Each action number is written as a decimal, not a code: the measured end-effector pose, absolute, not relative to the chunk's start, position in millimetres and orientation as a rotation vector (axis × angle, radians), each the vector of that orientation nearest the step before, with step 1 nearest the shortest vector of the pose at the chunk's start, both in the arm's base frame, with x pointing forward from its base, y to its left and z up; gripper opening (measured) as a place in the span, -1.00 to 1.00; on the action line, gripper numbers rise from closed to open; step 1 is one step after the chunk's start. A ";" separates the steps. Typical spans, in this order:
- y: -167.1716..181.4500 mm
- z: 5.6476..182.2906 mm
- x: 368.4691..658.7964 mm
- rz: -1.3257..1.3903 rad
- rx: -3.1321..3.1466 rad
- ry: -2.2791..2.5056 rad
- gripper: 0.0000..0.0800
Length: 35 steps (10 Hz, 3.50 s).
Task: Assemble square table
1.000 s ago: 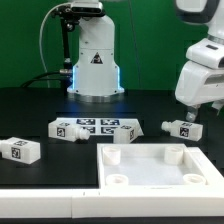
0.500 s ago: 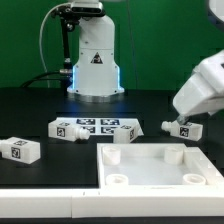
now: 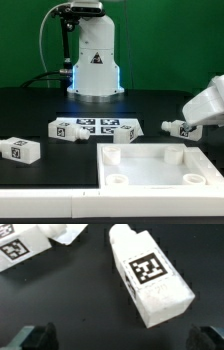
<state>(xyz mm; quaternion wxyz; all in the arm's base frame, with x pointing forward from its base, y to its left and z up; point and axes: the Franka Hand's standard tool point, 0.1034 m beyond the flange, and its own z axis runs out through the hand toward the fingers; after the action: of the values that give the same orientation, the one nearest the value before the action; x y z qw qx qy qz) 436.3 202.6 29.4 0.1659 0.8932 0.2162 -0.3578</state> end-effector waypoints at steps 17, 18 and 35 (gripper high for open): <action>162.3 53.3 447.6 -1.151 2.626 0.414 -0.29; 145.0 75.3 468.7 -1.143 2.664 0.338 -0.29; 79.7 158.9 618.8 0.619 3.146 0.204 -0.28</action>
Offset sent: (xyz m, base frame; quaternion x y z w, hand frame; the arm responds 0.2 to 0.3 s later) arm -0.0391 0.0205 -0.0093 0.0048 -0.0150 0.0296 0.9994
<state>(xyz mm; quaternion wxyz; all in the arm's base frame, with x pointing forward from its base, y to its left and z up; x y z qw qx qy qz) 618.8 79.7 158.9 -0.0356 0.9786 0.0634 0.1927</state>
